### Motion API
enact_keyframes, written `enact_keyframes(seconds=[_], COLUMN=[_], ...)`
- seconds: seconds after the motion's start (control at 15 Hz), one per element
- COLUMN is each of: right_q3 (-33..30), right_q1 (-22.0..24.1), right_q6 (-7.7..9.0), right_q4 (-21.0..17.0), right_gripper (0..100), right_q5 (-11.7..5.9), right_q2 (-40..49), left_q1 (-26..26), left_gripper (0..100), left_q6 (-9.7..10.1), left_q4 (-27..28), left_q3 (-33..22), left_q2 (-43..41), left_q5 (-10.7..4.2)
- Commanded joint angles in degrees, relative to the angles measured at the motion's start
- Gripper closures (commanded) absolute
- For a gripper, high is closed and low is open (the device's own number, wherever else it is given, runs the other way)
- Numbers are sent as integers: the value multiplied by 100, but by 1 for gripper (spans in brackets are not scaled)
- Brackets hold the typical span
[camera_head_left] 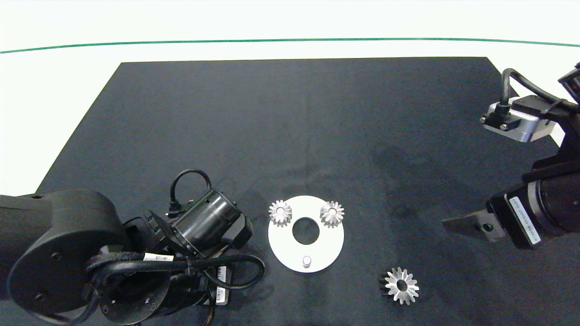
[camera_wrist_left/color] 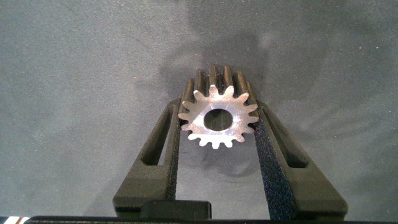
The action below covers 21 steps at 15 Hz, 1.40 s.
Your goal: Remove an incorrectly installed larger gear and replace it with the correct smaller gear
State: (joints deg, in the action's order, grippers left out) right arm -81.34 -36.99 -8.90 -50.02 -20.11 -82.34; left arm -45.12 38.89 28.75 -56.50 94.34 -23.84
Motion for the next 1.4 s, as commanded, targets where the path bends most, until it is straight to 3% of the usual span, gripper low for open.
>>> enact_keyframes(seconds=[0.07,0.33,0.8,1.0,1.27,1.4], right_q3=[-5,-5,-5,-14,-5,-5], right_q1=[-2,7,-2,34,51,201], right_q6=[2,-7,-7,2,46,108], right_q4=[-26,-26,-26,-26,-34,-34], right_gripper=[0,0,0,0,0,0], right_q5=[-10,-10,-1,-10,-19,-19], right_q2=[-11,-2,-2,-2,42,60], left_q1=[-15,-41,-375,-788,-911,-1061], left_gripper=[92,99,99,99,99,99], left_q6=[31,22,-66,-101,-646,-681], left_q4=[17,175,500,834,834,834], left_q3=[-1,-1,-476,-678,-783,-845], left_q2=[-56,-390,-355,-276,-48,-12], left_q5=[-15,-6,-6,-6,-15,-15])
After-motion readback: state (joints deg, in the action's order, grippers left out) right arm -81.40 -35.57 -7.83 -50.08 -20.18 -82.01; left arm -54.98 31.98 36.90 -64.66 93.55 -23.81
